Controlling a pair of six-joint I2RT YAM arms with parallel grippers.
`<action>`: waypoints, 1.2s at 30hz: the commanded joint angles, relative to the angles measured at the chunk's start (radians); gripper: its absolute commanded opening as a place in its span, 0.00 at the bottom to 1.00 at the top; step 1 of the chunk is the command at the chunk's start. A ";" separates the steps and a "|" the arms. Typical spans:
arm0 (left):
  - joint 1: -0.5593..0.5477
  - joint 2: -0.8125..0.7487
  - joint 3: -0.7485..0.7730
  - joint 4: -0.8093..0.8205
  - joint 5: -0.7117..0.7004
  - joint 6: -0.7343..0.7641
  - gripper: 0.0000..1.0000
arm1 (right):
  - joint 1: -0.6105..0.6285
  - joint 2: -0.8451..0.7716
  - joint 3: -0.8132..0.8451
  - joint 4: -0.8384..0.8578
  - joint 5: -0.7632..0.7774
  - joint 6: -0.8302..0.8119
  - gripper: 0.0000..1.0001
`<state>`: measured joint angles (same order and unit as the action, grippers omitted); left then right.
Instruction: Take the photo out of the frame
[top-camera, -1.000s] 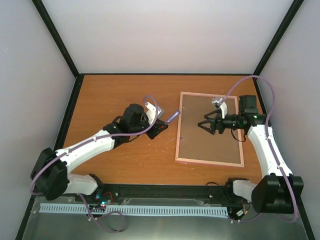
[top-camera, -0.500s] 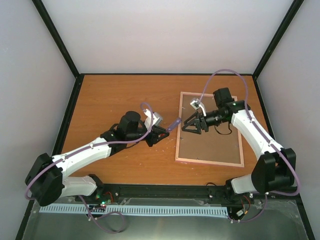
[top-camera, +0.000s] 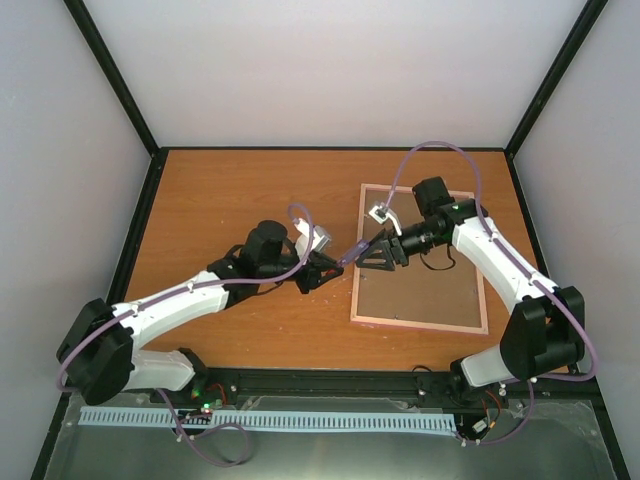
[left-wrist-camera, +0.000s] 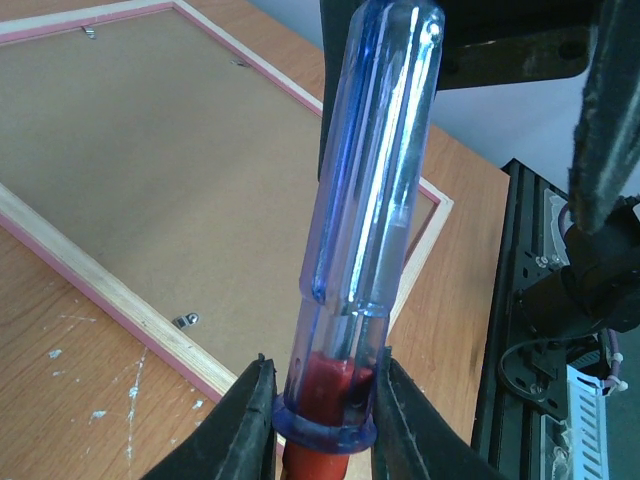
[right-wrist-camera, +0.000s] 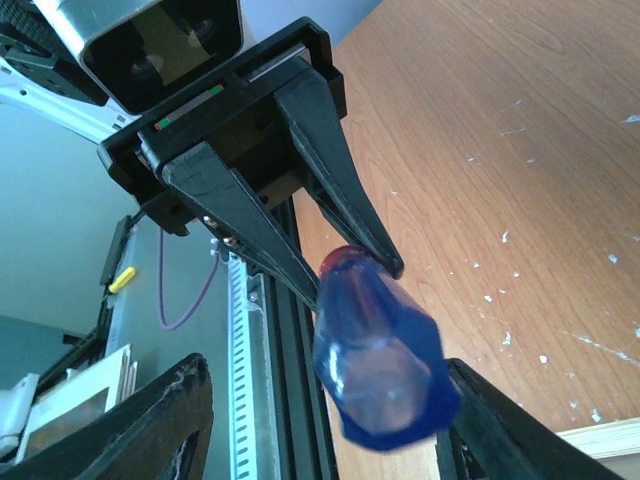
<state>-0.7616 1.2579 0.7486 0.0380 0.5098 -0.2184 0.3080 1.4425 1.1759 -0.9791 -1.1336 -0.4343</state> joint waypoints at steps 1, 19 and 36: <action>-0.014 0.023 0.063 0.046 0.020 0.012 0.01 | 0.022 0.016 0.025 0.033 -0.004 0.042 0.59; -0.016 0.042 0.095 -0.005 0.010 0.030 0.01 | 0.049 0.059 0.036 0.099 0.015 0.083 0.42; -0.016 0.064 0.100 -0.016 0.005 0.045 0.01 | 0.051 0.066 0.032 0.131 0.037 0.118 0.22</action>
<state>-0.7662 1.3178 0.7979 0.0193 0.5095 -0.1982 0.3496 1.5082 1.1900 -0.8577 -1.1069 -0.3164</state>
